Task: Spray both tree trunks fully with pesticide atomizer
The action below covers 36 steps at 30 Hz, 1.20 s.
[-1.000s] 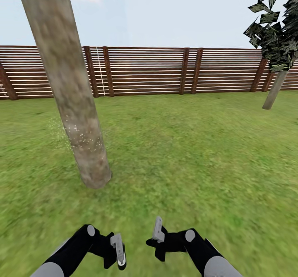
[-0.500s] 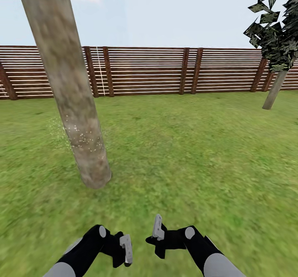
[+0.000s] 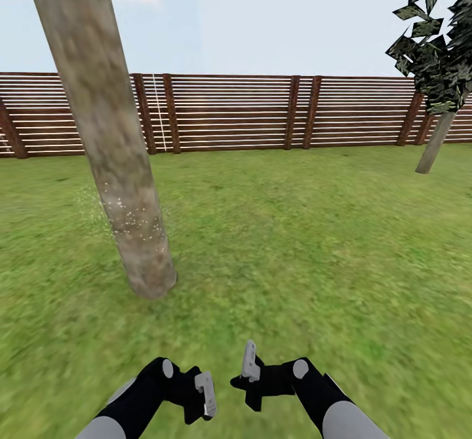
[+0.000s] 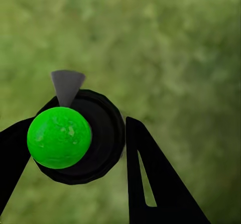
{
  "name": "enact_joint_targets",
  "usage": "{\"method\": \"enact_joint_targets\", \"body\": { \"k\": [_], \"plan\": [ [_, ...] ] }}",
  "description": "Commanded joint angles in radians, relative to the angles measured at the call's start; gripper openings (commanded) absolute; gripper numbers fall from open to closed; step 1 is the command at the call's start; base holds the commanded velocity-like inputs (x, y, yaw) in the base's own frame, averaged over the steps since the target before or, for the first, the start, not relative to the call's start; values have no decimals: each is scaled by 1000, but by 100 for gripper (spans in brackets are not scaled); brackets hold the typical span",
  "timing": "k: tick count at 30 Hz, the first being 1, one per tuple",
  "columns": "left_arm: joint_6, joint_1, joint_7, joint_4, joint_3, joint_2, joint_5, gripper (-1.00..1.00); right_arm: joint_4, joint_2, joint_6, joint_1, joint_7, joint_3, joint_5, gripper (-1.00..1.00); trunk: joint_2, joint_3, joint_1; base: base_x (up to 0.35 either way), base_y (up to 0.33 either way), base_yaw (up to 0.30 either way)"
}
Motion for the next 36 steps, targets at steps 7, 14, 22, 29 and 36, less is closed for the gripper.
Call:
{"method": "enact_joint_targets", "body": {
  "k": [7,14,22,29,36],
  "plan": [
    [8,1,-4,-1,4,-19,2,-100,-1,1,-4,-2,10,-8,8,-100,0,-1,0,0,0,0],
    [8,1,1,1,4,-34,4,-100,-1,1,-5,-2,10,-8,8,-100,0,-1,0,0,0,0],
    [3,1,39,36,4,-55,8,-100,-1,1,-5,-2,10,-8,8,-100,0,-1,0,0,0,0],
    [-1,1,35,38,4,-53,80,-100,-1,1,-5,-2,10,-8,8,-100,0,-1,0,0,0,0],
    [-4,1,28,42,5,-51,125,-100,-1,1,-5,-2,10,-8,8,-100,0,-1,0,0,0,0]
  ]
}}
